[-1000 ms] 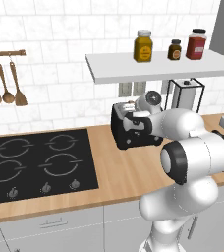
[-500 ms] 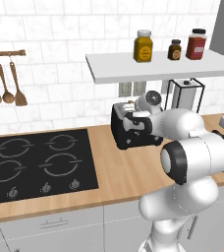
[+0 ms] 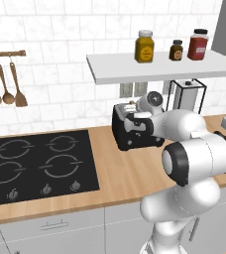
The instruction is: Start the toaster. Once the lever pops up, take the bread to the plate on the dining counter.
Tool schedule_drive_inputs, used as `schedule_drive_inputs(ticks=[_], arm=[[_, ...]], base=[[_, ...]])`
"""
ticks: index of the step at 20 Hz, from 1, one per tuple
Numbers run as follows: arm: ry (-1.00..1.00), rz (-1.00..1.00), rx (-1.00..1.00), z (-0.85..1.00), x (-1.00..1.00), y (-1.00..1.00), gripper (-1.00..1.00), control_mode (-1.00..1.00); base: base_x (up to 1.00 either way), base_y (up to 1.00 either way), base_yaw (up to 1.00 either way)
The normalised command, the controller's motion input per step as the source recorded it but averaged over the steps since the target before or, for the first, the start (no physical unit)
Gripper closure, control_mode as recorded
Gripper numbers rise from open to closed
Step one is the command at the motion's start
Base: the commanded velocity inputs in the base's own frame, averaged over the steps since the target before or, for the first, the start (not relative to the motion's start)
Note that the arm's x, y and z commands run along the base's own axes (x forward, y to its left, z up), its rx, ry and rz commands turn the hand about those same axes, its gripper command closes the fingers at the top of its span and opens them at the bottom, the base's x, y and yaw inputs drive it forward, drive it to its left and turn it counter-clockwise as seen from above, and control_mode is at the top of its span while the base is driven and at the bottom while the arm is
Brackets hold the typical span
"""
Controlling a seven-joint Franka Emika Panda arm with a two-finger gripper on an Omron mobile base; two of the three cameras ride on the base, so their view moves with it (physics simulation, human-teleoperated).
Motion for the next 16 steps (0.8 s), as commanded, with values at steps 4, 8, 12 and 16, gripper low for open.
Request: schedule_drive_inputs(ticks=[4,8,12,16], arm=[[0.0,0.0,0.0,0.0,0.0,0.0,-1.0,-1.0],[0.0,0.0,0.0,0.0,0.0,0.0,-1.0,-1.0],[0.0,0.0,0.0,0.0,0.0,0.0,-1.0,-1.0],[0.0,0.0,0.0,0.0,0.0,0.0,-1.0,-1.0]], base=[[0.0,0.0,0.0],[0.0,0.0,0.0],[0.0,0.0,0.0],[0.0,0.0,0.0]])
